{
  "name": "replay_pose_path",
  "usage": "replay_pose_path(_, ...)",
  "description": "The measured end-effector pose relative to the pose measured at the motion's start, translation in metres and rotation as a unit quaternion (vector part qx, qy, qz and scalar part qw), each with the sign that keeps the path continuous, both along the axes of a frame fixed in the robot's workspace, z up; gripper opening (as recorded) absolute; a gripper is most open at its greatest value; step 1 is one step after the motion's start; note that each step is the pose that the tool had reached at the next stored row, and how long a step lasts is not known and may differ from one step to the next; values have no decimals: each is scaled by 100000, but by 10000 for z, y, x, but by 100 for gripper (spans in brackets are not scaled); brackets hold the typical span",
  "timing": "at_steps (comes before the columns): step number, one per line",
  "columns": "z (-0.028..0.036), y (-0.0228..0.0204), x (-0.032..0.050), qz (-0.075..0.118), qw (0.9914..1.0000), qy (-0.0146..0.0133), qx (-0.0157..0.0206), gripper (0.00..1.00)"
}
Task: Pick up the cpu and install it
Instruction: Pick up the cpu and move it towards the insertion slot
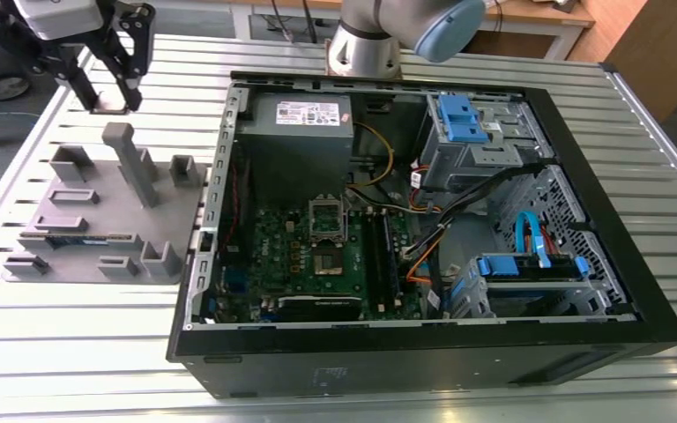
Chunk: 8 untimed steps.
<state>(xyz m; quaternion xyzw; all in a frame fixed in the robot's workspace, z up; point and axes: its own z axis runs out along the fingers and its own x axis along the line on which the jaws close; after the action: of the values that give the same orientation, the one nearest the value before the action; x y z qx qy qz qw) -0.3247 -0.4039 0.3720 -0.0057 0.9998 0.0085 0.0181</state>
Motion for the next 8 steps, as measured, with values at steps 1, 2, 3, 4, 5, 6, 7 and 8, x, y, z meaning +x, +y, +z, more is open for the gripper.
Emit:
replay_pose_path(1, 0, 0, 14, 1, 100000, 3, -3, 47)
replay_pose_path(2, 0, 0, 27, 0, 100000, 2, -2, 47)
replay_pose_path(3, 0, 0, 39, -1, 100000, 0, -1, 47)
replay_pose_path(4, 1, 0, 49, -1, 100000, 4, -4, 47)
replay_pose_path(5, 1, 0, 57, -1, 100000, 6, -6, 47)
replay_pose_path(6, 0, 0, 60, -3, 100000, -1, 1, 47)
replay_pose_path(7, 0, 0, 60, -7, 100000, -1, 1, 47)
replay_pose_path(8, 0, 0, 65, -4, 100000, 1, -4, 47)
